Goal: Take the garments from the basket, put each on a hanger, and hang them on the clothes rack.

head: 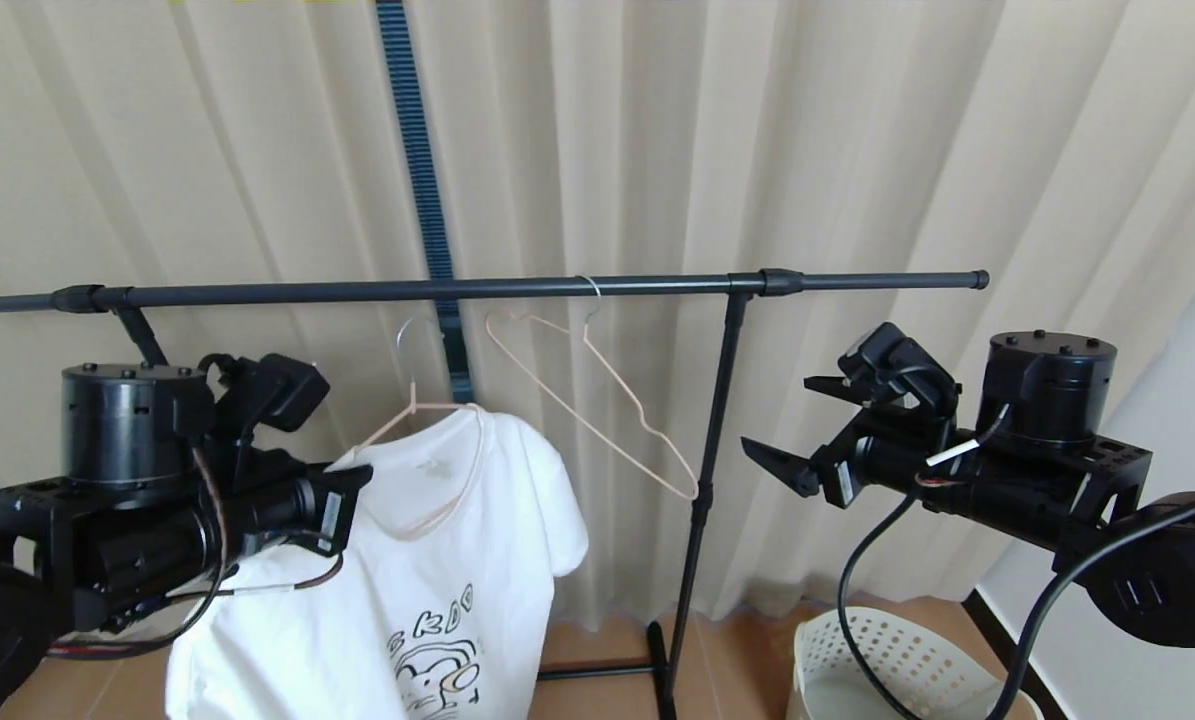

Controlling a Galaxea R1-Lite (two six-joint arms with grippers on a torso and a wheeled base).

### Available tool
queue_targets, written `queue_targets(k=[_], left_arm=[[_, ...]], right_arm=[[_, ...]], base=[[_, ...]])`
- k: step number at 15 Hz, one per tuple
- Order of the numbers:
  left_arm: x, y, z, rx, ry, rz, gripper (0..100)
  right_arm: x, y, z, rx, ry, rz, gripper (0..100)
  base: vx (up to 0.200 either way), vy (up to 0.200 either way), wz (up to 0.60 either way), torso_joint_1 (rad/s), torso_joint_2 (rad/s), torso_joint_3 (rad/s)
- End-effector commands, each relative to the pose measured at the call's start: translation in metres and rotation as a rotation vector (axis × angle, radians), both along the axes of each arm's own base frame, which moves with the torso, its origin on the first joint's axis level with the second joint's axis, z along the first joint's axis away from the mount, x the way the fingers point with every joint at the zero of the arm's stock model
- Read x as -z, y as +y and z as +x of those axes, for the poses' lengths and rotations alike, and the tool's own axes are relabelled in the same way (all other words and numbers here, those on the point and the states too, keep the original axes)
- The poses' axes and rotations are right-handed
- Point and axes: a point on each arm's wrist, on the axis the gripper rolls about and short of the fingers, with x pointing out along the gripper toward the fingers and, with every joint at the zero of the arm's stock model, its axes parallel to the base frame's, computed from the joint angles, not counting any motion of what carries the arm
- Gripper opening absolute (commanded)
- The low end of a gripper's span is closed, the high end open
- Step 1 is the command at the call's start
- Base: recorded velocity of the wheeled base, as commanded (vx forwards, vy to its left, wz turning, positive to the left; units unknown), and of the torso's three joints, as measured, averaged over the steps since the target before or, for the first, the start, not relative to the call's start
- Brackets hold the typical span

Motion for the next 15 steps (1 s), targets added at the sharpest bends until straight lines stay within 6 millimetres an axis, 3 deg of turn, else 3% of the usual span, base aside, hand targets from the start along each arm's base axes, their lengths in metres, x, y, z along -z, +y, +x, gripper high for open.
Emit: queue_targets(k=[1,4,7,15], left_arm=[[-0.001,-0.007,0.032,-0.024,-0.007,-0.024,0],[-0.009,-0.012,0.057,-0.050,-0.052,-0.042,0],[-0.005,-0.018,0.083,-0.094,-0.054,-0.072,0],[0.012,-0.016,0.097,-0.121,-0.045,-0.080,0]], right_arm=[[0.000,0.000,0.000,-0.002,-0.001,0.000,100],[0.000,0.000,0.000,0.001,-0.001,0.000,100],[0.000,0.000,0.001,0.001,0.000,-0.001,100],[0.004,0.000,0.002,0.001,0.010,-0.004,100]], base=[[0.000,0.000,0.00,0.000,0.00,0.000],[0.000,0.000,0.00,0.000,0.00,0.000],[0.000,0.000,0.00,0.000,0.00,0.000],[0.000,0.000,0.00,0.000,0.00,0.000]])
